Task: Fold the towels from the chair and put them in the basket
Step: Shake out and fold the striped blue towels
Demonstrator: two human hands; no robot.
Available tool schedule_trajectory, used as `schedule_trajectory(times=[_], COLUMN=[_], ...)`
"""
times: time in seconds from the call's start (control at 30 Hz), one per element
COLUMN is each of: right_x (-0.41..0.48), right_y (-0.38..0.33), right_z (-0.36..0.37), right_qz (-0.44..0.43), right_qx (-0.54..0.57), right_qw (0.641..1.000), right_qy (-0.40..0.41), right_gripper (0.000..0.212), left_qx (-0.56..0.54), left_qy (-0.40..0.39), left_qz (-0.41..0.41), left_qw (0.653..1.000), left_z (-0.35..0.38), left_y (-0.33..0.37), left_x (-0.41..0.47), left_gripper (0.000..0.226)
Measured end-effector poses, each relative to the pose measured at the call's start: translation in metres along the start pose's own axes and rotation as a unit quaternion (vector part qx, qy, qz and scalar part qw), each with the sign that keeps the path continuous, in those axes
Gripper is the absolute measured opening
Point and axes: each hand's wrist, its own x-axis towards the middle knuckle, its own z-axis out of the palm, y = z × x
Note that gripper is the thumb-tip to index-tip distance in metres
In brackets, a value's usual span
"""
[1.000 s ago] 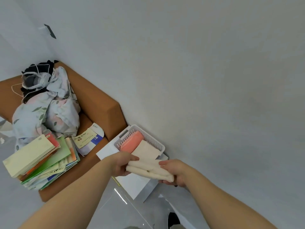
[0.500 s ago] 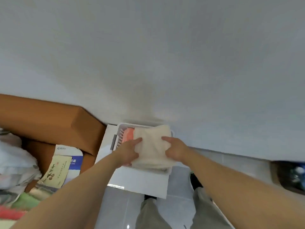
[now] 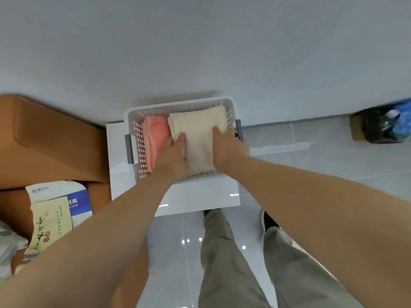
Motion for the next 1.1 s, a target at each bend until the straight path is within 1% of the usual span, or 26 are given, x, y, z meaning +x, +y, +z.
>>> schedule_trajectory(times=[0.1, 0.17, 0.23, 0.27, 0.33, 0.4, 0.53, 0.6, 0.63, 0.7, 0.73, 0.77, 0.8, 0.83, 0.87, 0.93, 0.97, 1.0, 1.1], right_x=[0.004, 0.012, 0.023, 0.028, 0.035, 0.036, 0.012, -0.013, -0.028, -0.057, -0.073, -0.086, -0.099, -0.114, -0.128, -0.157, -0.174, -0.189, -0.227], right_y=[-0.008, -0.012, -0.009, -0.007, -0.004, -0.002, 0.005, 0.012, 0.018, 0.036, 0.045, 0.054, 0.064, 0.077, 0.092, 0.125, 0.142, 0.16, 0.224], right_z=[0.002, 0.003, 0.007, 0.01, 0.017, 0.02, 0.001, -0.016, -0.024, -0.04, -0.049, -0.058, -0.067, -0.074, -0.081, -0.096, -0.104, -0.111, -0.127], right_qz=[-0.008, -0.027, -0.044, -0.046, -0.055, -0.068, -0.087, -0.108, -0.113, -0.1, -0.084, -0.059, -0.036, -0.014, 0.011, 0.037, 0.043, 0.047, 0.065], right_qx=[-0.11, -0.203, -0.282, -0.307, -0.333, -0.342, -0.307, -0.257, -0.213, -0.091, -0.014, 0.071, 0.164, 0.253, 0.34, 0.491, 0.544, 0.571, 0.605], right_qw=[0.992, 0.975, 0.954, 0.947, 0.937, 0.934, 0.945, 0.957, 0.967, 0.989, 0.996, 0.996, 0.986, 0.967, 0.94, 0.869, 0.837, 0.818, 0.789], right_qy=[0.067, 0.087, 0.087, 0.087, 0.088, 0.081, 0.076, 0.078, 0.077, 0.057, 0.037, 0.013, -0.004, -0.002, 0.016, 0.047, 0.051, 0.054, 0.081], right_gripper=[0.087, 0.088, 0.078, 0.073, 0.07, 0.071, 0.071, 0.068, 0.063, 0.046, 0.042, 0.04, 0.039, 0.037, 0.034, 0.028, 0.025, 0.023, 0.019], left_qx=[0.135, 0.249, 0.34, 0.368, 0.396, 0.407, 0.372, 0.367, 0.371, 0.375, 0.357, 0.324, 0.283, 0.246, 0.215, 0.179, 0.169, 0.165, 0.173], left_qy=[0.0, 0.009, -0.006, -0.013, -0.025, -0.023, 0.022, 0.014, -0.005, -0.033, -0.041, -0.045, -0.054, -0.058, -0.053, -0.036, -0.038, -0.044, -0.056], left_qz=[0.003, 0.023, 0.053, 0.057, 0.04, 0.005, -0.08, -0.096, -0.094, -0.048, -0.025, -0.012, -0.003, 0.015, 0.035, 0.073, 0.09, 0.107, 0.157], left_qw=[0.991, 0.968, 0.939, 0.928, 0.917, 0.913, 0.925, 0.925, 0.924, 0.925, 0.933, 0.945, 0.957, 0.967, 0.974, 0.981, 0.981, 0.979, 0.971], left_z=[-0.007, -0.01, -0.01, -0.009, -0.006, -0.003, -0.011, -0.025, -0.033, -0.047, -0.054, -0.061, -0.067, -0.069, -0.068, -0.063, -0.058, -0.052, -0.026], left_y=[0.007, 0.014, 0.02, 0.021, 0.023, 0.024, 0.029, 0.043, 0.055, 0.084, 0.101, 0.116, 0.13, 0.144, 0.16, 0.195, 0.215, 0.235, 0.305], left_x=[-0.002, -0.004, 0.0, 0.003, 0.01, 0.015, 0.006, -0.012, -0.024, -0.047, -0.057, -0.067, -0.077, -0.087, -0.094, -0.106, -0.114, -0.121, -0.139], left_gripper=[0.089, 0.093, 0.098, 0.099, 0.099, 0.098, 0.084, 0.08, 0.077, 0.06, 0.05, 0.046, 0.047, 0.049, 0.048, 0.039, 0.034, 0.03, 0.023])
